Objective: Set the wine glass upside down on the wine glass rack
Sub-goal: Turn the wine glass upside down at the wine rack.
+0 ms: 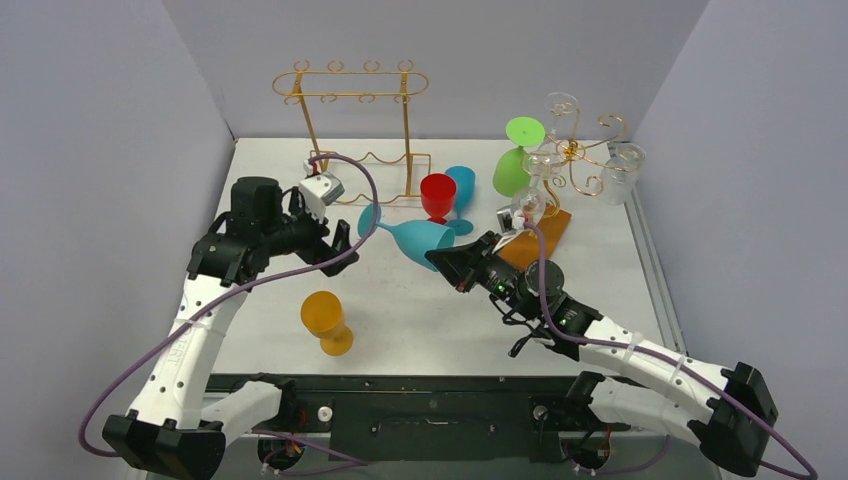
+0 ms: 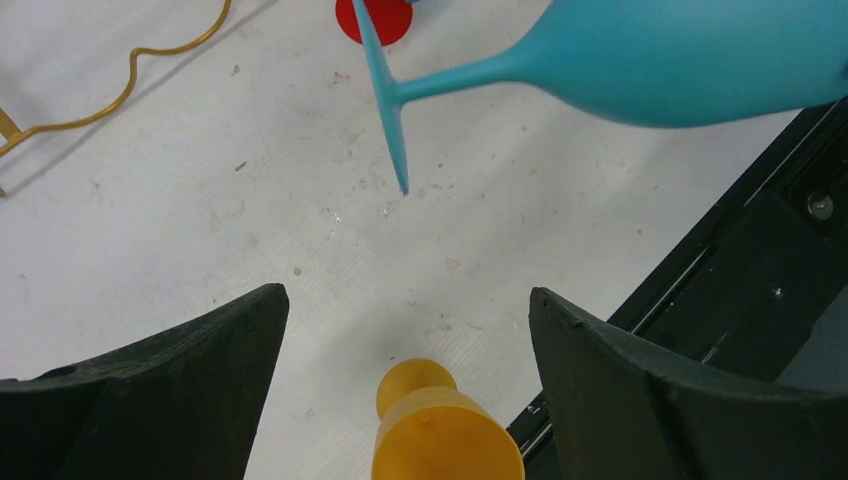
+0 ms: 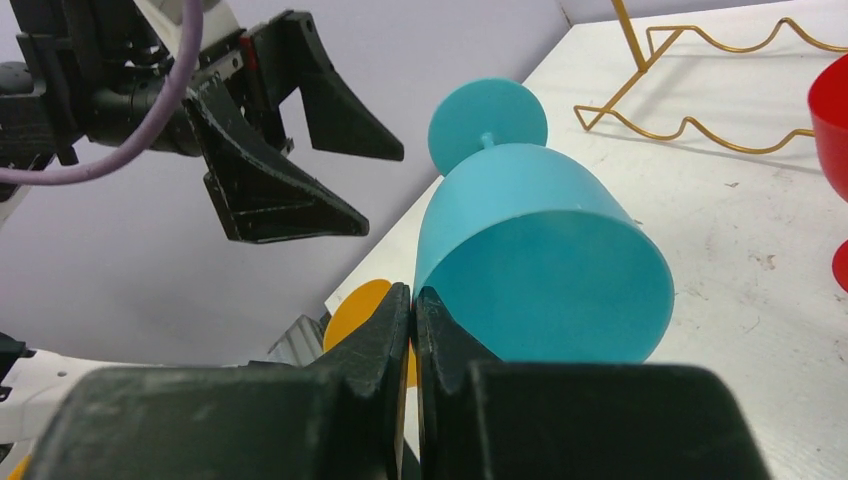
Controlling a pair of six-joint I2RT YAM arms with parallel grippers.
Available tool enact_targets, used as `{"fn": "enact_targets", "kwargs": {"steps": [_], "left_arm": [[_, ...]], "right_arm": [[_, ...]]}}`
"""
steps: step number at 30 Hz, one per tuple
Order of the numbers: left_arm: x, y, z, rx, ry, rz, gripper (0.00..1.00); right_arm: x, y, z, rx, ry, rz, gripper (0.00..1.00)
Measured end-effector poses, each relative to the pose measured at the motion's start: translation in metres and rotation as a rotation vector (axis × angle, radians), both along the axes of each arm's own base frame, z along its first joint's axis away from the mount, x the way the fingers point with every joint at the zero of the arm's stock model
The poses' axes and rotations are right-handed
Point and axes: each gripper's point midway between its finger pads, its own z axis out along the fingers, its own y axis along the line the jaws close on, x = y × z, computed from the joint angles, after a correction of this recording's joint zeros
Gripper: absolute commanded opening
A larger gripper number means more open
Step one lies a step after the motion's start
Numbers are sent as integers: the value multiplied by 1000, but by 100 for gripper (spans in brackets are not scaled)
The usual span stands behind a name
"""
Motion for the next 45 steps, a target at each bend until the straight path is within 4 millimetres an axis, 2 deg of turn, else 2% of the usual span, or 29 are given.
{"fn": "enact_targets", "kwargs": {"steps": [4, 9, 11, 15, 18, 21, 24, 29, 32, 35, 38, 39, 42, 45], "left_arm": [[2, -8, 15, -40, -37, -28, 85], [1, -11, 16, -50, -35, -45, 74], [2, -12, 14, -47, -27, -47, 63], [6, -13, 8, -37, -6, -53, 26], [9, -15, 11, -41, 0, -64, 9], [14, -18, 21, -41, -25, -73, 0], [19, -17, 32, -22, -82, -93, 0], [20, -9, 54, 62, -274, -172, 0], [15, -3, 77, 133, -470, -234, 0], [2, 0, 101, 201, -676, -307, 0], [-13, -3, 122, 246, -858, -386, 0], [-18, -5, 131, 258, -926, -416, 0], [-29, -12, 144, 275, -1065, -476, 0], [-35, -19, 150, 292, -1156, -526, 0]], "right_arm": [[-12, 9, 6, -27, -8, 26, 0], [-28, 19, 17, -41, -30, 60, 0], [-33, 23, 22, -43, -45, 70, 0], [-43, 28, 32, -50, -71, 90, 0], [-47, 33, 36, -57, -85, 102, 2], [-48, 38, 35, -73, -85, 109, 28], [-54, 41, 33, -92, -81, 132, 54], [-60, 22, 12, -206, -44, 138, 73], [-67, 1, 21, -253, -44, 142, 75], [-70, -16, 59, -234, -88, 138, 75], [-71, -21, 89, -207, -130, 149, 75], [-71, -19, 97, -195, -142, 160, 75], [-72, -5, 104, -177, -157, 206, 76], [-67, 23, 83, -214, -129, 256, 76]]}}
